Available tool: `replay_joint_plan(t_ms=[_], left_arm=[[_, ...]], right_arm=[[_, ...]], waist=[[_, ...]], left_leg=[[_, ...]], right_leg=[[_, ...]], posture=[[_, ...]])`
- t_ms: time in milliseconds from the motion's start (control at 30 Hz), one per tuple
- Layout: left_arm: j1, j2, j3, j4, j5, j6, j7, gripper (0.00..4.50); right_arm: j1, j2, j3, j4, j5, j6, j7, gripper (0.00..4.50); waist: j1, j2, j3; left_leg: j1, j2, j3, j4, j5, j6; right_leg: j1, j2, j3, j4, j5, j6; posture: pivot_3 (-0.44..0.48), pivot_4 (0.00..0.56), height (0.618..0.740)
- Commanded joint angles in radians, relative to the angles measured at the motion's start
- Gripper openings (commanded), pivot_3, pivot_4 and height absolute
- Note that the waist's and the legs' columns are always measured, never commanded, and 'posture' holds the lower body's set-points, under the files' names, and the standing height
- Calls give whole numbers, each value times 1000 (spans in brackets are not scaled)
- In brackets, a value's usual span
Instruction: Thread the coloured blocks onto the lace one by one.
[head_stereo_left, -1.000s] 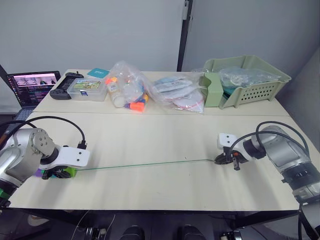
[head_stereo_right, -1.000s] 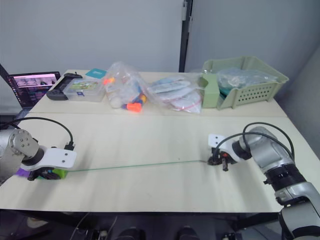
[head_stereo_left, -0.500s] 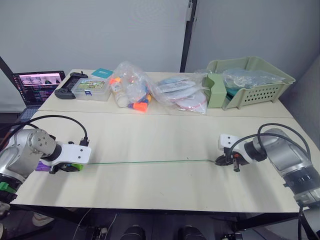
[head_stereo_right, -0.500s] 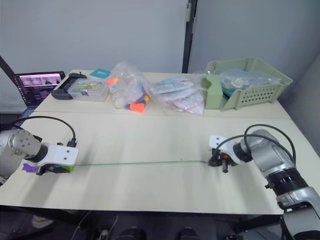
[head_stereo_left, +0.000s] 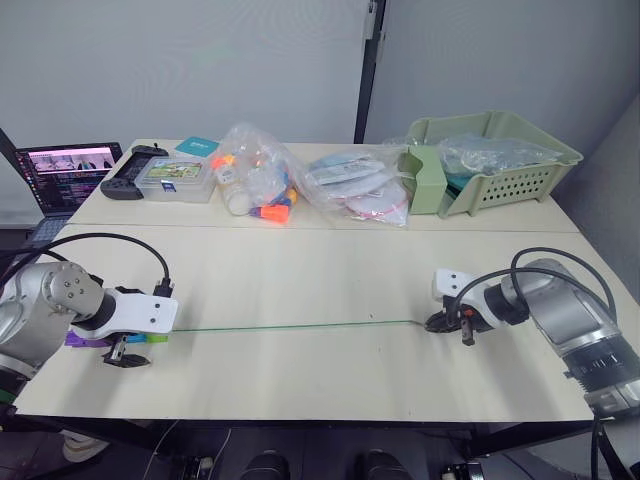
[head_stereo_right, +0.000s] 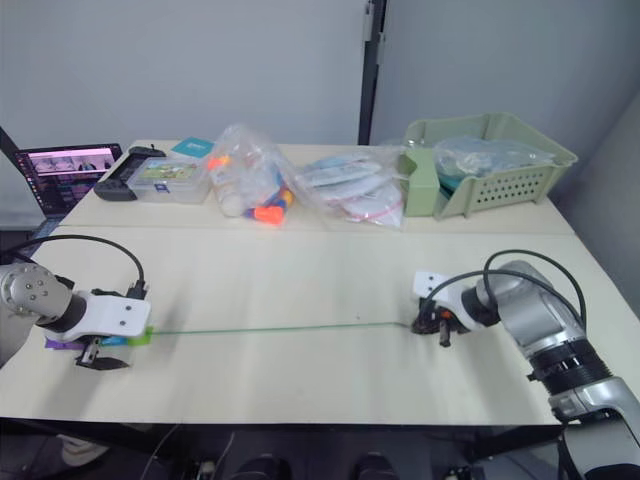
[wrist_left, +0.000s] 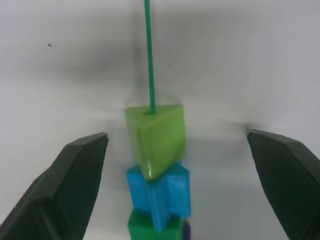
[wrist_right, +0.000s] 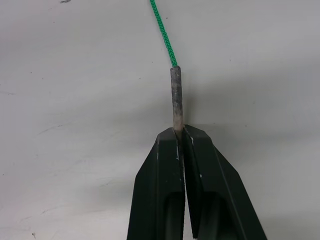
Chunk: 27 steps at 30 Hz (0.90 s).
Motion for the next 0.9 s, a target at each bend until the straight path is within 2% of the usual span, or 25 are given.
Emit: replay_joint_plan(t_ms=[33, 200, 333, 433, 567, 633, 733, 833, 900], left_arm=[[2, 30, 77, -43, -44, 25, 13, 4500], [103, 41, 220, -83, -155, 75, 15, 4500], [213, -23, 442, -136, -319, 174, 39, 4500], [291, -55, 557, -156, -365, 172, 54, 4500], [401, -165, 809, -182, -501, 240, 79, 4500], [466, -195, 926, -158, -508, 233, 91, 4500], [544, -225, 1138, -103, -581, 289, 80, 4500], [619, -247, 1253, -56, -624, 308, 70, 4500], [640, -271, 1310, 27, -637, 303, 121, 4500]], right_arm=[[-38, -2, -11, -20, 9, 9, 18, 1292], [-76, -26, -52, -1, 55, 29, 57, 3020], [-76, -46, -135, 90, 116, -22, 69, 4420], [-71, -51, -170, 138, 139, -57, 77, 4485], [-54, -31, -269, 252, 209, -111, 63, 4485], [-35, -17, -313, 290, 245, -108, 52, 4485], [-4, 1, -368, 340, 277, -142, 29, 4485], [-7, 17, -401, 402, 288, -169, 12, 4485], [-16, 26, -407, 465, 277, -221, 0, 4485]], waist=[[0, 0, 0], [-1, 0, 0], [0, 0, 0], [1, 0, 1], [-2, 0, 1], [-5, 0, 1], [-8, -1, 1], [-15, 0, 1], [-16, 0, 1]], left_leg=[[0, 0, 0, 0, 0, 0], [-1, 0, 0, 0, 0, 0], [-1, 0, 0, -1, 0, 0], [-1, 0, 0, -1, 0, 0], [0, 0, 0, -1, 0, 0], [0, 0, 0, -2, 0, 0], [1, 1, 0, -3, 0, 0], [2, 0, 2, -3, 0, 0], [4, 1, 3, -4, 0, 0]], right_leg=[[0, 0, 0, 0, 0, 0], [-1, -1, 0, 0, 0, 0], [-1, -1, 0, 0, 0, 0], [-1, -2, -1, -1, 0, 0], [-1, -2, -1, -1, 0, 0], [-1, -2, -1, -1, 0, 0], [-1, -2, -1, -1, 0, -1], [-1, -3, 0, -1, 0, -1], [1, -3, 0, -1, 0, -1]], posture=[[0, 150, 740], [0, 150, 740], [0, 150, 740], [0, 150, 740], [0, 150, 740], [0, 150, 740], [0, 150, 740], [0, 150, 740], [0, 150, 740]])
